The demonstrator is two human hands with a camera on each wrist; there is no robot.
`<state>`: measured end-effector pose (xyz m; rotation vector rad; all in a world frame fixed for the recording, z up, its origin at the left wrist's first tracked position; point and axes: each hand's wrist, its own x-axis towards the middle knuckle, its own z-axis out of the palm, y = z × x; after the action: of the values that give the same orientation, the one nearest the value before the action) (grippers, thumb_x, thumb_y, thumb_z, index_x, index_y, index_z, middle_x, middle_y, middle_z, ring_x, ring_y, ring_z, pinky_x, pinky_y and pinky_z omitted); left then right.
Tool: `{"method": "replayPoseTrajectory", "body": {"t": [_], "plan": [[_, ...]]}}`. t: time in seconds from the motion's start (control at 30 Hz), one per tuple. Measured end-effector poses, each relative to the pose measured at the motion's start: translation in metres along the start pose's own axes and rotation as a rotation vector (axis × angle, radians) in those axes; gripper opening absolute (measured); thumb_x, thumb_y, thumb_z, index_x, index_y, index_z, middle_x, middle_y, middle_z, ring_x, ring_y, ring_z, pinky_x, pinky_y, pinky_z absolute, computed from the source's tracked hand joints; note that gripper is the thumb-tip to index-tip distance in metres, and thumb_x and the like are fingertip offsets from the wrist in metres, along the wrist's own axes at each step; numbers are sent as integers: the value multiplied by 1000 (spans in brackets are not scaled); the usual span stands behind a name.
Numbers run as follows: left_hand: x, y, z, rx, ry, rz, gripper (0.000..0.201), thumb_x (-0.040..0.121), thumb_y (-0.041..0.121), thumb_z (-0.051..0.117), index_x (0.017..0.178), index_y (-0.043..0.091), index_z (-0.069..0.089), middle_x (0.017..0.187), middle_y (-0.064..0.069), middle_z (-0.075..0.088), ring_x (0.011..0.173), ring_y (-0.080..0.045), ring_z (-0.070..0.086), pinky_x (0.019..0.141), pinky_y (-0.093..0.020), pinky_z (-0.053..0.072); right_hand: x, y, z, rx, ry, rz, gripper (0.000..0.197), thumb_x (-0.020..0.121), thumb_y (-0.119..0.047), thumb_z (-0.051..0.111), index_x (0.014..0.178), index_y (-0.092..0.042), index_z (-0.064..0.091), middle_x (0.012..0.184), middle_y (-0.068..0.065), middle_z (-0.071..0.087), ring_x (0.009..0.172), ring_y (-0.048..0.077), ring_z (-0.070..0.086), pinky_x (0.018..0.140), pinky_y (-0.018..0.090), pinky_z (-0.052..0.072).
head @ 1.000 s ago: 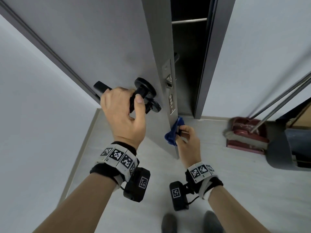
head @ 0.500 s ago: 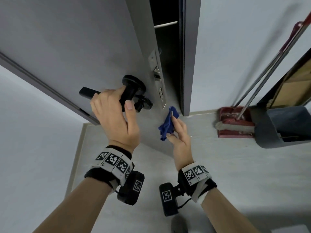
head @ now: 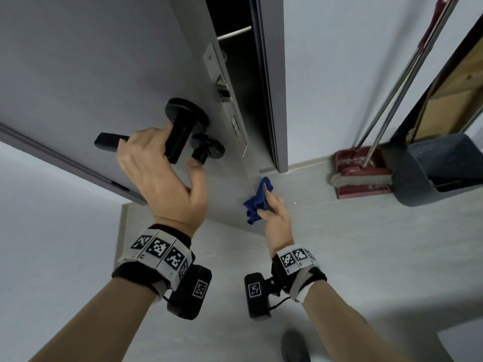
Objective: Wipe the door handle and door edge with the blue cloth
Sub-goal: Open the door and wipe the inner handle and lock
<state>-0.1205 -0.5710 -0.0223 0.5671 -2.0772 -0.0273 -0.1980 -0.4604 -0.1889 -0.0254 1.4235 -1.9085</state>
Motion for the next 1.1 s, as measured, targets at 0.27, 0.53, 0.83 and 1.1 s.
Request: {"method": "replayPoseTrajectory", "body": {"t": [0.27,0.53,0.83,1.1], "plan": [[4,3,-5,-71,-38,-47,48,73,11,56,120,3,52,102,-22,56,104,-36,49,92,-66,36,-51,-100,45,1,-230,-487,56,91,7,44,141,-18,49,140,-5,44,123,-3,50,108,39,47],[-5,5,-29,-63,-91,-65,42,79,17,51,116,-4,54,103,-24,58,105,-37,51,91,-68,36,-25,-54,19,-98,-117,-263,40,92,5,49,129,-3,62,133,8,51,114,17,58,92,23,52],[-25,17,-74,-85,-56,-241,33,91,20,40,105,-4,58,105,-10,56,106,-33,54,97,-65,37,-8,-32,-16,-68,-38,140,32,92,9,49,115,-1,69,132,27,57,113,37,61,93,35,54],[-47,35,-140,-71,8,-515,25,95,13,35,94,4,58,104,3,54,109,-23,53,100,-60,39,-27,-106,-11,50,-61,28,17,94,-8,61,94,-8,78,100,21,72,89,31,68,76,37,54]]}}
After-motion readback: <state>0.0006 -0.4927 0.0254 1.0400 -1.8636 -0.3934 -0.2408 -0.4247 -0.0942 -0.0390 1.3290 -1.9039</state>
